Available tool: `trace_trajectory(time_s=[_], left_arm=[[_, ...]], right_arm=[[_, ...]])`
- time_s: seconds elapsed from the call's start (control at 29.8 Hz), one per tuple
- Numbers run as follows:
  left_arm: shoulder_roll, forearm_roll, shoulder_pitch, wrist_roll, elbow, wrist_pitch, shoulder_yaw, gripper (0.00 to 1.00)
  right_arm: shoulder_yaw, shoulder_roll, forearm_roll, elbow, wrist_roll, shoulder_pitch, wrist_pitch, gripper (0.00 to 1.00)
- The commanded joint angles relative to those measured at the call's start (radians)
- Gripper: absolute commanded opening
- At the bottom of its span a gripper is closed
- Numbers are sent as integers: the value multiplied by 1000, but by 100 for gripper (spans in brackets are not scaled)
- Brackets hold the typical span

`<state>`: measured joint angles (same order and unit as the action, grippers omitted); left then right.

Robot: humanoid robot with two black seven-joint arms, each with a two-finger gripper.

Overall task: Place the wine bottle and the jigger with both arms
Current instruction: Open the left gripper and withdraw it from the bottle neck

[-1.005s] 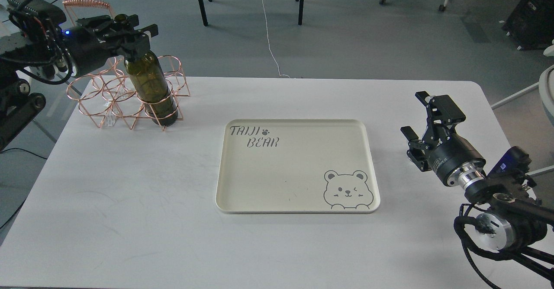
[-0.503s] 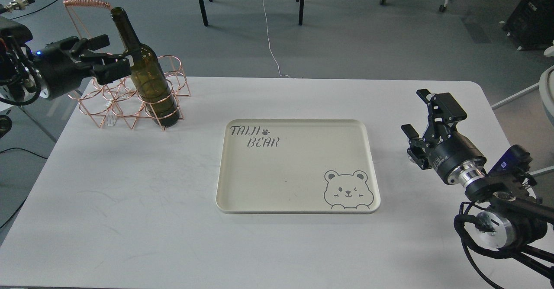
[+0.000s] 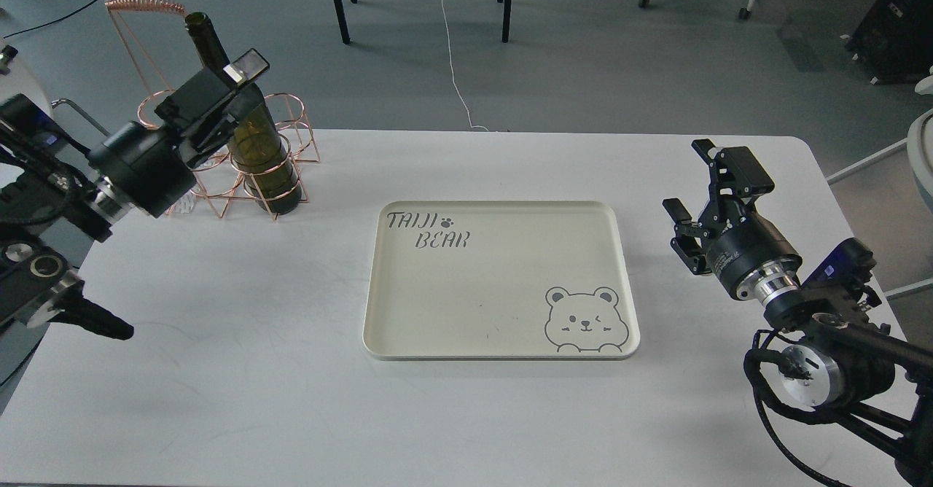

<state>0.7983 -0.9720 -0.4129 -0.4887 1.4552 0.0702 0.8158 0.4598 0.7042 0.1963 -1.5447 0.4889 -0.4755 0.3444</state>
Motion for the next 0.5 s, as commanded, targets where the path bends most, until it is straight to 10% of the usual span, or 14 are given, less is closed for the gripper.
trace_trajectory(time_s=[0.0,0.47], left_arm=[[-109,21,117,0,5,-1,54,98],[-415,185,398,67,-6,100,332,98]], right_arm=[[5,-9,0,20,0,0,1,99],[5,-9,-2,15,0,1,1,99]])
